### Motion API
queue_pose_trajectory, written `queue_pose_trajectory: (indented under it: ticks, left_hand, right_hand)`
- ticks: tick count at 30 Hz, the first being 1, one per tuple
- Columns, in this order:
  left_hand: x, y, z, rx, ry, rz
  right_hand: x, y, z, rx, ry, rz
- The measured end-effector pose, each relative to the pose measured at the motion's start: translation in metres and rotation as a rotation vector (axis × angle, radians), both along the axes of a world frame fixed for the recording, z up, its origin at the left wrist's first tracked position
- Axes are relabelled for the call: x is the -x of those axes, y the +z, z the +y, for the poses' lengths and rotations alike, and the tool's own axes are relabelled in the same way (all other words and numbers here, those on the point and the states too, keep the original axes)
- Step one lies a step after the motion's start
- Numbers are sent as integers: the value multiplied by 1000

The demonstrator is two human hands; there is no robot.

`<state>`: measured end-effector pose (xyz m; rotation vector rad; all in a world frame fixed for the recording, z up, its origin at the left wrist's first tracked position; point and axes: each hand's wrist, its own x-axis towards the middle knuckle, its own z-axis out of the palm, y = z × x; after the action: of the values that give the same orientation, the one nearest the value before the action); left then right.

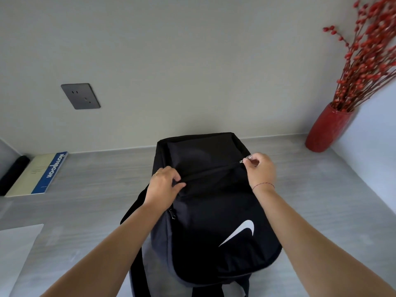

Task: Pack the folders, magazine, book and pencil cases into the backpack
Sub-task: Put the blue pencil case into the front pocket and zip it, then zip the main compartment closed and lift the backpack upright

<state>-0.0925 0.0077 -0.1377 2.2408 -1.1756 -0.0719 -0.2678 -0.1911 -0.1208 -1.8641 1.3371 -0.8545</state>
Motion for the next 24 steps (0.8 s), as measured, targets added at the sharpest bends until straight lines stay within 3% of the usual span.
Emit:
queue_pose_trajectory:
  ticks: [7,18,24]
  left_hand:
    - [45,12,-64,-55,-171,-289]
    - [53,14,-79,62,-232,-267]
    - [50,15,-73,66,-245,-218]
  right_hand:
    - [-1,-2,4,-25,30,-77]
    - [10,-7,-31,2,-11,158]
    - [6,-11,-22,112,-51,424]
